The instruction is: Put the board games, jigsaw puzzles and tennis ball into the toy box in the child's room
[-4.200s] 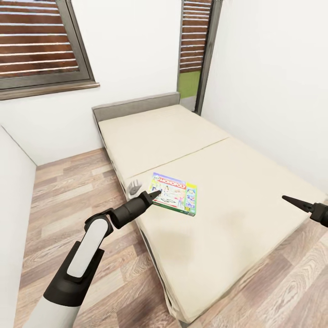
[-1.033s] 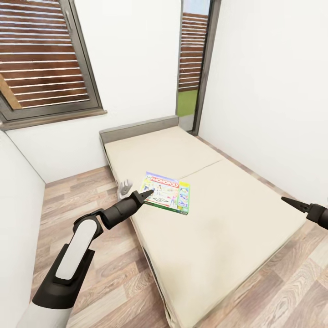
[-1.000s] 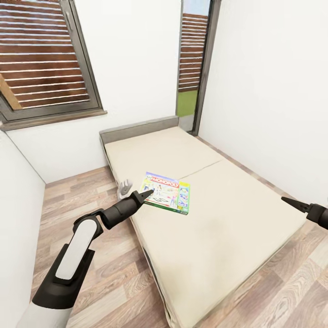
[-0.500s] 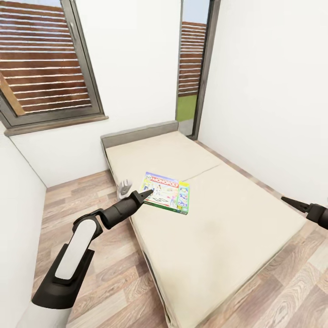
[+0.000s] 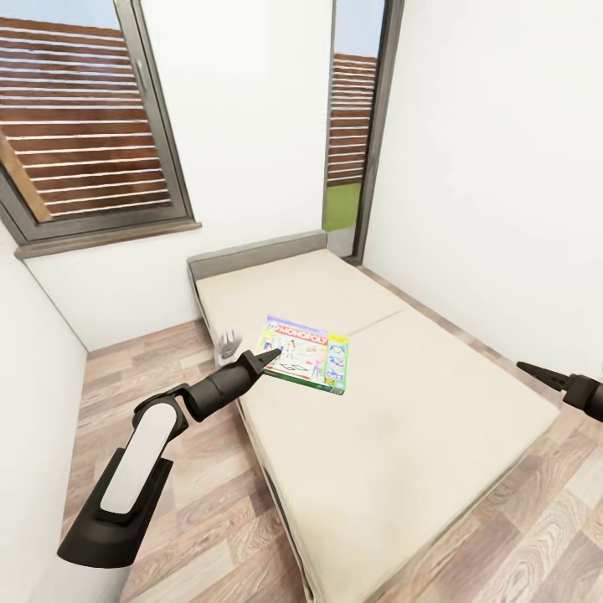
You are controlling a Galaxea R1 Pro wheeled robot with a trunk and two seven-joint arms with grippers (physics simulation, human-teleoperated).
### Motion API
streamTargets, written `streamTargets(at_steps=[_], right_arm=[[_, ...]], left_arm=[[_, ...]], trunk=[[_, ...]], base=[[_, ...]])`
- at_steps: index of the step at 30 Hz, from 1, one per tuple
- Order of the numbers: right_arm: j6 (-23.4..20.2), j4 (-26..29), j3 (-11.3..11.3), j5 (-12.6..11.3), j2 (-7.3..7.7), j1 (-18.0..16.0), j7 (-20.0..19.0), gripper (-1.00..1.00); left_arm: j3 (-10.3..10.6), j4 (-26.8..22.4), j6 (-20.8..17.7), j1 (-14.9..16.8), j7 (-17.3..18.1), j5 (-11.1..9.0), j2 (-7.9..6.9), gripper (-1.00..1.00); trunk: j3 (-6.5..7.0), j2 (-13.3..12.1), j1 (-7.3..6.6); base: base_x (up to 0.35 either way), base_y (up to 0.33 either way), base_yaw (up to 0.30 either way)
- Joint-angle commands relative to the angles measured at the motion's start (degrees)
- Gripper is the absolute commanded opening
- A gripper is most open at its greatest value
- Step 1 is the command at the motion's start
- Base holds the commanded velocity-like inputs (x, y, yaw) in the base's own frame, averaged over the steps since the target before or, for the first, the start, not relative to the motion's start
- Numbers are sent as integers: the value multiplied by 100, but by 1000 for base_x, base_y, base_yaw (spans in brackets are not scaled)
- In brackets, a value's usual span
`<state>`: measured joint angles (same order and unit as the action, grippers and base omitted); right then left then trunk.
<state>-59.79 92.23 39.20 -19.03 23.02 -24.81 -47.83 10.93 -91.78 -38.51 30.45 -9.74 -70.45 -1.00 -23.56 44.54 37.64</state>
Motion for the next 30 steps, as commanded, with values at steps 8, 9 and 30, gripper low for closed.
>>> streamTargets(at_steps=[8,9,30], right_arm=[[-21,4,1,32,0,-6,-42,100],[-21,4,1,32,0,-6,-42,100],[-21,5,0,31,0,-6,-42,100]], left_arm=[[5,0,-7,5,-55,-56,-5,-100],[5,0,-7,5,-55,-56,-5,-100],[5,2,-7,5,-55,-56,-5,-100]], trunk=[[213,-317,-175],[240,-357,-197],[814,-1200,-658]], base=[[0,0,0],[0,0,0],[0,0,0]])
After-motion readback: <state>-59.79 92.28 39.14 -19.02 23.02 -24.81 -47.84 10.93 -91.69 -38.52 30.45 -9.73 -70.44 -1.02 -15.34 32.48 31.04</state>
